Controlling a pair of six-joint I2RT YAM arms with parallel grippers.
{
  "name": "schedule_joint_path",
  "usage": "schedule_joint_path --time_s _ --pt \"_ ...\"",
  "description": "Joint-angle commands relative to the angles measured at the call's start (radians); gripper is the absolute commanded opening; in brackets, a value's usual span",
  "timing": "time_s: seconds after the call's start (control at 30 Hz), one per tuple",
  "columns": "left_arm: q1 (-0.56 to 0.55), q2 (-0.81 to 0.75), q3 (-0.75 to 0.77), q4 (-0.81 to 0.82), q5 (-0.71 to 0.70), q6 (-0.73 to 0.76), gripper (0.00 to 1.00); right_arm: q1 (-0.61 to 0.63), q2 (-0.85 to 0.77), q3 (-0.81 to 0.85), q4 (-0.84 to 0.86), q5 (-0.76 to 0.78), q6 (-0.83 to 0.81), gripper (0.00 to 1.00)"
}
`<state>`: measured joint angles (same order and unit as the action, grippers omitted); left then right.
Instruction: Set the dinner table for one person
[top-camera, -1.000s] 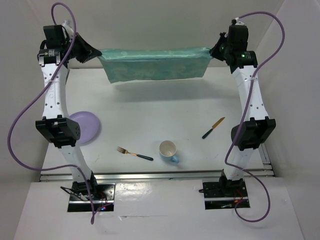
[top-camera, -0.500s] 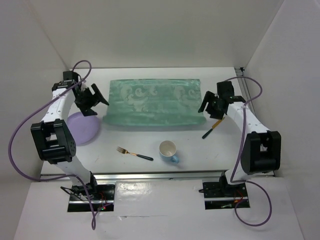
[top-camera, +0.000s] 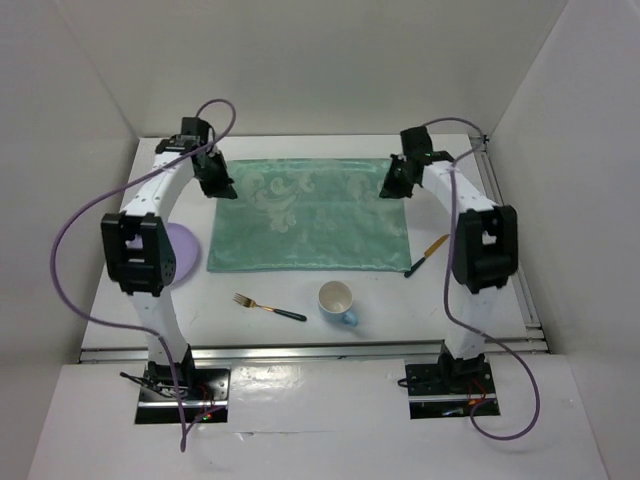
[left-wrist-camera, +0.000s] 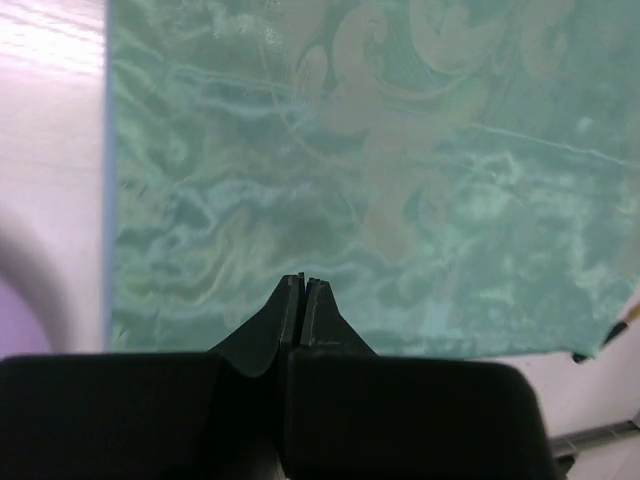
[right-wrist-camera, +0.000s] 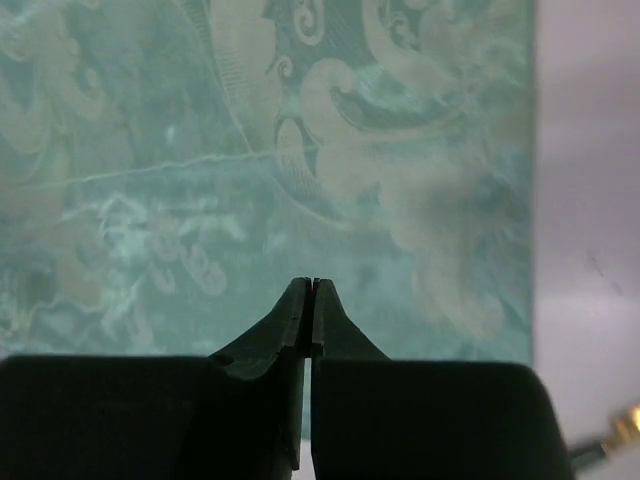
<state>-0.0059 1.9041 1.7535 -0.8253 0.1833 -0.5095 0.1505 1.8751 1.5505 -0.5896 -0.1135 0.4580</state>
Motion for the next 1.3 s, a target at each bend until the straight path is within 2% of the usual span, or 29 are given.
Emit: schedule_joint_path --time_s 0.0,0.13,0.23,0.5,0.67,0.73,1.0,1.17,1.27 --pt "-0.026 0.148 0.037 -0.002 -0.114 -0.037 0.00 0.037 0.185 0.130 -0.065 -0.003 0.013 0.00" --pt "-0.037 0.216 0.034 0.008 -0.114 -0.060 0.00 0.046 0.291 0.161 -0.065 -0.022 0.053 0.00" --pt "-0.037 0.228 -0.031 0.037 -0.114 -0.069 0.00 0.046 0.291 0.067 -0.013 -0.034 0.067 0.00" --pt "-0.037 0.213 -0.193 0.060 -0.162 -0.090 0.00 0.057 0.179 -0.194 0.074 -0.011 0.123 0.00" --pt "-0.046 0.145 -0.273 0.103 -0.171 -0.090 0.00 0.066 0.130 -0.251 0.083 0.030 0.142 0.00" --pt "-0.046 0.133 -0.273 0.092 -0.183 -0.090 0.00 0.066 0.130 -0.251 0.083 0.031 0.142 0.00" --pt "-0.046 0.059 -0.313 0.064 -0.214 -0.090 0.00 0.066 0.199 -0.064 0.021 0.051 0.099 0.00" --pt "-0.046 0.049 -0.287 0.052 -0.223 -0.090 0.00 0.066 0.240 0.035 -0.010 0.040 0.067 0.08" --pt "-0.046 0.049 -0.247 0.012 -0.223 -0.090 0.01 0.066 0.252 0.075 -0.038 0.040 0.067 0.08"
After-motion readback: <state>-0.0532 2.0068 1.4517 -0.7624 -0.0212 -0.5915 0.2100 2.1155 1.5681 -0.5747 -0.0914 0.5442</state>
